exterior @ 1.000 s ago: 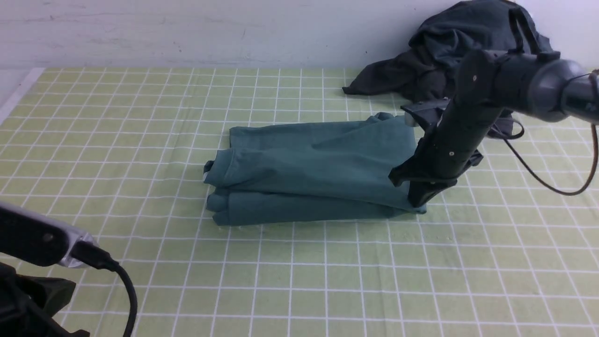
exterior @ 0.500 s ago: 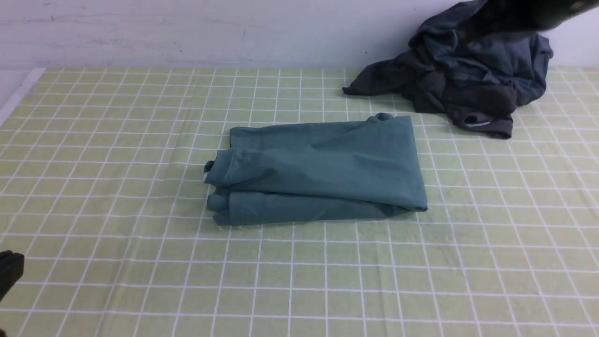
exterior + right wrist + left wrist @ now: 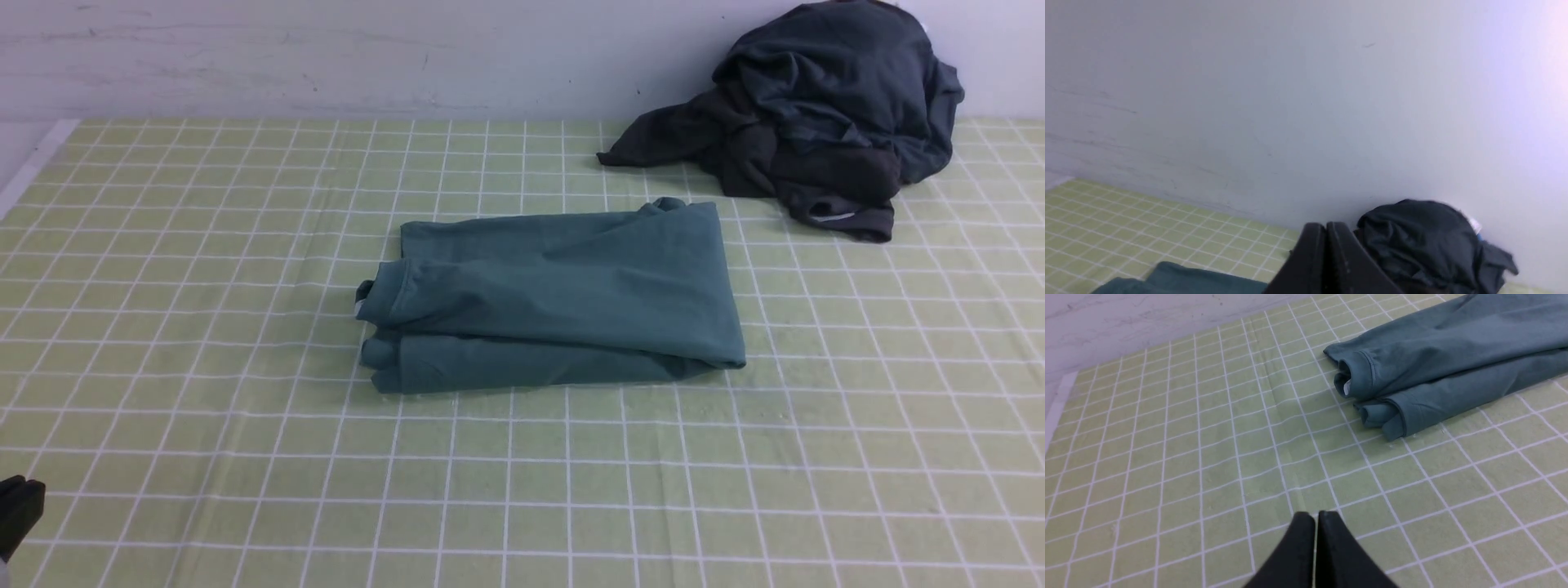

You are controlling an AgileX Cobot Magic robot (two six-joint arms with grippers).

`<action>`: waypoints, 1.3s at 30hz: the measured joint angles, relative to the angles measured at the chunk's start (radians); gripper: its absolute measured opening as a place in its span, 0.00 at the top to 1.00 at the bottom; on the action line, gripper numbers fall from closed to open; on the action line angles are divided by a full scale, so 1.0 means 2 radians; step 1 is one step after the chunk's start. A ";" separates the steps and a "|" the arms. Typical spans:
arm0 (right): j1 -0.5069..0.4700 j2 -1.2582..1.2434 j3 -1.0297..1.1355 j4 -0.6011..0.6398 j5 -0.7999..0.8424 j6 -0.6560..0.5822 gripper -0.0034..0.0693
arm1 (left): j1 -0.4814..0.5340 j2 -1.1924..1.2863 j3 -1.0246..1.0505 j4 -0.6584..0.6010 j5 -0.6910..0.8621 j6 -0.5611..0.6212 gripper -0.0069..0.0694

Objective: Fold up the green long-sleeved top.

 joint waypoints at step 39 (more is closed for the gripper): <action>-0.063 -0.184 0.405 0.060 -0.200 0.029 0.97 | 0.000 0.000 0.000 0.000 0.008 0.000 0.91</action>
